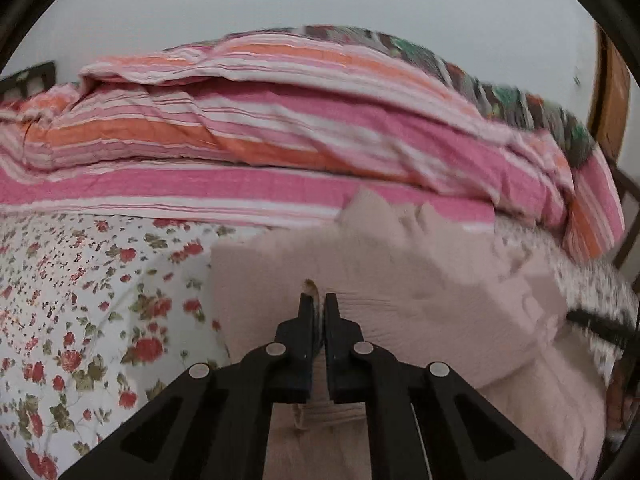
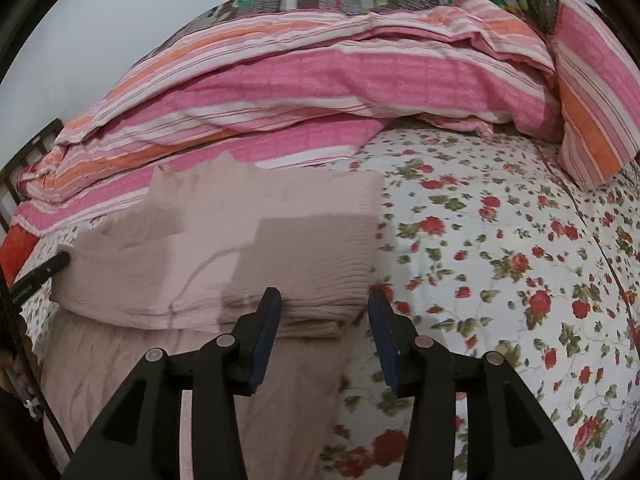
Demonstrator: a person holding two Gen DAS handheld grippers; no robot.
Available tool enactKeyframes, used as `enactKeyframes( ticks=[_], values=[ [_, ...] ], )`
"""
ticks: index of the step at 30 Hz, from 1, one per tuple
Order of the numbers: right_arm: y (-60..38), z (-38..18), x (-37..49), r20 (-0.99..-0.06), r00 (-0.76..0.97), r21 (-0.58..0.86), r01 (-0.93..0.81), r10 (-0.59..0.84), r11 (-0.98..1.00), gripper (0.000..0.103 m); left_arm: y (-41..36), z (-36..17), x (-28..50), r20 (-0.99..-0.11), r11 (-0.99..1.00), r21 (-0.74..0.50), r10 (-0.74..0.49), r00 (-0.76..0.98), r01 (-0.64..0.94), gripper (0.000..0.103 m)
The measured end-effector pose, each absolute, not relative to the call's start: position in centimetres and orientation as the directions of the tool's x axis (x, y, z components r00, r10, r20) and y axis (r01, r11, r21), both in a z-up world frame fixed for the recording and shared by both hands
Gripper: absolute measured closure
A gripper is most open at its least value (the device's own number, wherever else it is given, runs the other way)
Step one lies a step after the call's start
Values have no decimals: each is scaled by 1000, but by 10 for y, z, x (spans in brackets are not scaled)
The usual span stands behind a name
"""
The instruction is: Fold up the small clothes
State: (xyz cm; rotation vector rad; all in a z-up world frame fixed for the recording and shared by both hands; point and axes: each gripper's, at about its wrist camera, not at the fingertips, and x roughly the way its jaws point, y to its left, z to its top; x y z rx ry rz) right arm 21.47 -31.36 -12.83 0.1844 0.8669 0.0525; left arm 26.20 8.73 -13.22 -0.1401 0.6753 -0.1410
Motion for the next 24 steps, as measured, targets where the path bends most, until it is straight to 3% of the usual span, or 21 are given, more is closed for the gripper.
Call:
enactKeyframes(
  ticks=[5, 11, 14, 20, 24],
  values=[
    [-312, -133, 228, -765, 631, 190, 23, 133, 982, 58, 86, -130, 277, -596, 987, -159, -122, 794, 33, 97],
    [-311, -145, 234, -787, 610, 156, 48, 95, 987, 56, 85, -153, 284, -693, 990, -139, -110, 712, 18, 95],
    [-310, -145, 231, -781, 620, 147, 59, 79, 987, 52, 90, -157, 280, -699, 986, -167, -127, 704, 12, 94],
    [-313, -144, 226, -770, 632, 164, 65, 87, 984, 50, 83, -161, 267, -702, 991, -133, -118, 703, 34, 68],
    [-314, -143, 225, -763, 639, 178, 69, 93, 982, 50, 79, -162, 261, -697, 990, -131, -123, 706, 43, 64]
  ],
)
